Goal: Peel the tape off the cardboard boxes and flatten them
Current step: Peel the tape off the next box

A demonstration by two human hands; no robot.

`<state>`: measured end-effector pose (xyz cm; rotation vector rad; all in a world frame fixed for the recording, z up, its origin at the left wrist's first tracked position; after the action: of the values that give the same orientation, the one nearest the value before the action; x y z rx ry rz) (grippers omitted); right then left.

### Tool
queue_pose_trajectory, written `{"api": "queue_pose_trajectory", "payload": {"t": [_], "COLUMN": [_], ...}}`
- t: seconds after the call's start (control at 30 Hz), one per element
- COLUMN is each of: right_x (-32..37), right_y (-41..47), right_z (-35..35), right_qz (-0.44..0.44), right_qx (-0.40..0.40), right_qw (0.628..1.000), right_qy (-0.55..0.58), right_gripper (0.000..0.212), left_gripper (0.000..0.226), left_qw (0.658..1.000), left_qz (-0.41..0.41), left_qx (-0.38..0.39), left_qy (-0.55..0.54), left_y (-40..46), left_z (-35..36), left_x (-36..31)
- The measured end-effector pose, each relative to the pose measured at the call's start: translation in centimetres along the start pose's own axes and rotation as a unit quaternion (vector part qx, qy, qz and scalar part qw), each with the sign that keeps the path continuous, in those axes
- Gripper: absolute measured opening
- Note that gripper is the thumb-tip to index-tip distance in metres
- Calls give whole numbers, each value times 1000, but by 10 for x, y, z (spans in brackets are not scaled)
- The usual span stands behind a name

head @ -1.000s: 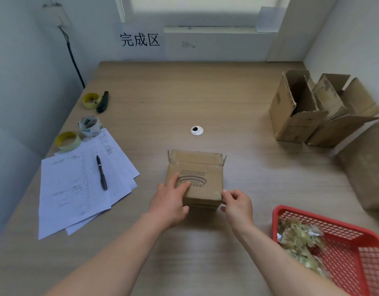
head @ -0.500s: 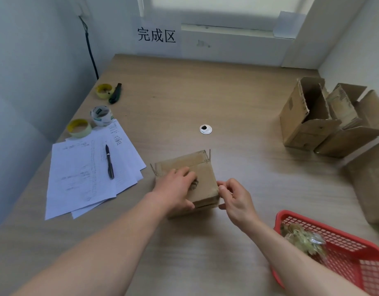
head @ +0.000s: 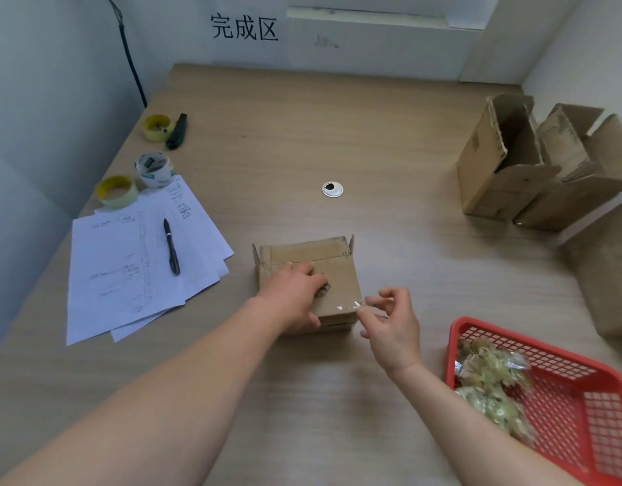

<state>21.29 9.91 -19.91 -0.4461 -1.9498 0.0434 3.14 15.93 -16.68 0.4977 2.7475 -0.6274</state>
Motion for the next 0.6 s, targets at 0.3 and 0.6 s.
{"api": "queue_pose_trajectory", "payload": {"t": [0.3,0.6], "right_x": [11,-20], "right_y": [9,2], "right_z": [1,6], "right_qz": [-61,153], "right_qx": [52,42], "right_qw": [990,977], "right_qy": [-112,145], "right_gripper": [25,24], "left_gripper": [85,86], "left_qw": [1000,1000], "left_qz": [-4,-6], "left_qx": [8,3], "left_qy": [-5,-8], "left_y": [2,3], "left_z": [2,3], "left_x": [0,1]}}
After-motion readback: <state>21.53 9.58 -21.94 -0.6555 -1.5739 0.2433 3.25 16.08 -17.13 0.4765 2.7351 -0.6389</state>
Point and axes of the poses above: each hand's wrist, its own y-axis towards the middle knuckle, its own z-axis out of the palm, x = y × z, the point moved 9 cm from there along y, towards the middle knuckle, and after that the axes turned 10 degrees about -y, right-handed, at the moved point
